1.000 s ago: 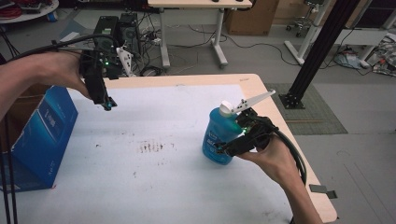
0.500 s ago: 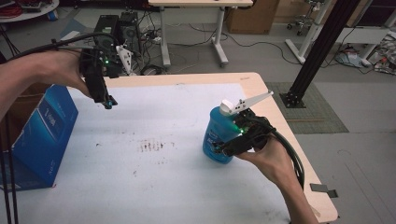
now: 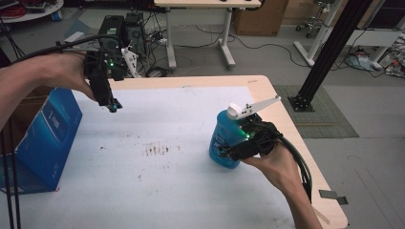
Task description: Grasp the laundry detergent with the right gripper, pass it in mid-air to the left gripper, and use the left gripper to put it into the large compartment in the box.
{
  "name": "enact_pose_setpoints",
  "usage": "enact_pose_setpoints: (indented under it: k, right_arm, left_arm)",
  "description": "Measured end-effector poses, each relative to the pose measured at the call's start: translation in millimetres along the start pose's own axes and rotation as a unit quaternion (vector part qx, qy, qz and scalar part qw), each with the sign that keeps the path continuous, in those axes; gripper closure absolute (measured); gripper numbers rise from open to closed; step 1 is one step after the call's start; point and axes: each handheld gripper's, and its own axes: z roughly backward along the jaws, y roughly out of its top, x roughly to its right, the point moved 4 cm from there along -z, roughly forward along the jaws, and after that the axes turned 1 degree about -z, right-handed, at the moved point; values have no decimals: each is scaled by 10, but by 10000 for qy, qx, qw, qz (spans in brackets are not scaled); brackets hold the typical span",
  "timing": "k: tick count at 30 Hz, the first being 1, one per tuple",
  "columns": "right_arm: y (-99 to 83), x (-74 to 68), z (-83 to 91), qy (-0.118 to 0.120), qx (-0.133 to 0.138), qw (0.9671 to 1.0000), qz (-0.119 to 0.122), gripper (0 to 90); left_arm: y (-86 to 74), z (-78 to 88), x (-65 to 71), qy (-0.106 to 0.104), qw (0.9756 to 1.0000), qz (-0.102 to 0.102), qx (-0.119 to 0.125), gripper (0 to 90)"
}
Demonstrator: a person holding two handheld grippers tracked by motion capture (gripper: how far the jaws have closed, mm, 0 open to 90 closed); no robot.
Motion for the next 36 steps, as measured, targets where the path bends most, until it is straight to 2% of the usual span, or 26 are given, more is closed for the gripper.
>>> enact_pose_setpoints:
  k: [7,19,29,36]
  right_arm:
    - [16,9,26,-26,132,9999,-39,277]
    - [17,5,36,-46,173,9998,-1,327]
    - [18,26,43,35,199,9998,-57,350]
    - [15,35,27,37,175,9998,25,364]
  left_arm:
    - [-8,8,-4,13,10000,6,34,130]
    - [-9,15,-4,15,10000,26,27,131]
    - [7,1,-5,-14,10000,19,35,131]
    - [6,-9,-1,-14,10000,33,37,131]
